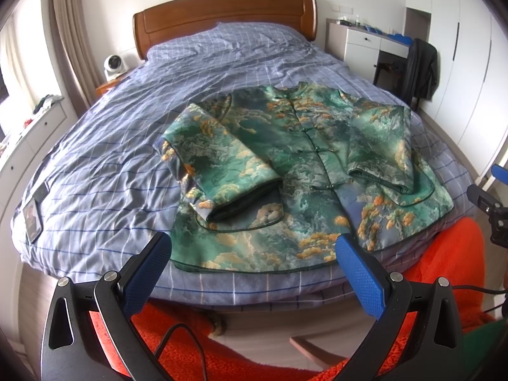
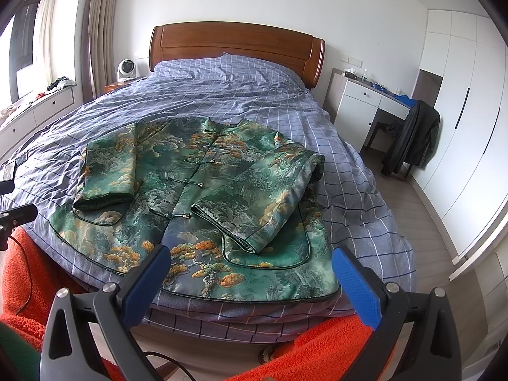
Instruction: Fold large clothes
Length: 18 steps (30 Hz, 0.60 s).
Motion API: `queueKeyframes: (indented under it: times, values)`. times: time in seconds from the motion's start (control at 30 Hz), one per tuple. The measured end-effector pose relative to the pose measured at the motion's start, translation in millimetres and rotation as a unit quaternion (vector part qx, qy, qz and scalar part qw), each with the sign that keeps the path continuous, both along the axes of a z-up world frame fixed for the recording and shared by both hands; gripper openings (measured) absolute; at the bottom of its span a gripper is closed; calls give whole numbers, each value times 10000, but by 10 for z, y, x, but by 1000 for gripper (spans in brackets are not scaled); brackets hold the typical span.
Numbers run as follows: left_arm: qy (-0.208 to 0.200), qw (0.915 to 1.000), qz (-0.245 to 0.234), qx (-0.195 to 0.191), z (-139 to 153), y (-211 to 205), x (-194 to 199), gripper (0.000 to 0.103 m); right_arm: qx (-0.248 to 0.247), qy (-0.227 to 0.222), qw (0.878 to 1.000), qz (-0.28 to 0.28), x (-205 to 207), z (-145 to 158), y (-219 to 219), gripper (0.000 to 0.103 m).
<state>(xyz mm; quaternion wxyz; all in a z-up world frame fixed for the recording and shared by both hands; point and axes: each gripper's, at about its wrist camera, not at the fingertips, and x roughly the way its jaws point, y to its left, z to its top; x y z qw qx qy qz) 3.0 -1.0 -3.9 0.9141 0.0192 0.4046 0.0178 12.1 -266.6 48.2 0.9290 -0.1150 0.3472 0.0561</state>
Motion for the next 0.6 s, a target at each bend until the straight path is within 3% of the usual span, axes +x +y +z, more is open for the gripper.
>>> queueKeyframes:
  times: [0.6]
  values:
    - [-14, 10000, -6, -7, 1, 7, -2, 103, -31, 12, 10000, 38, 3, -40, 29, 103]
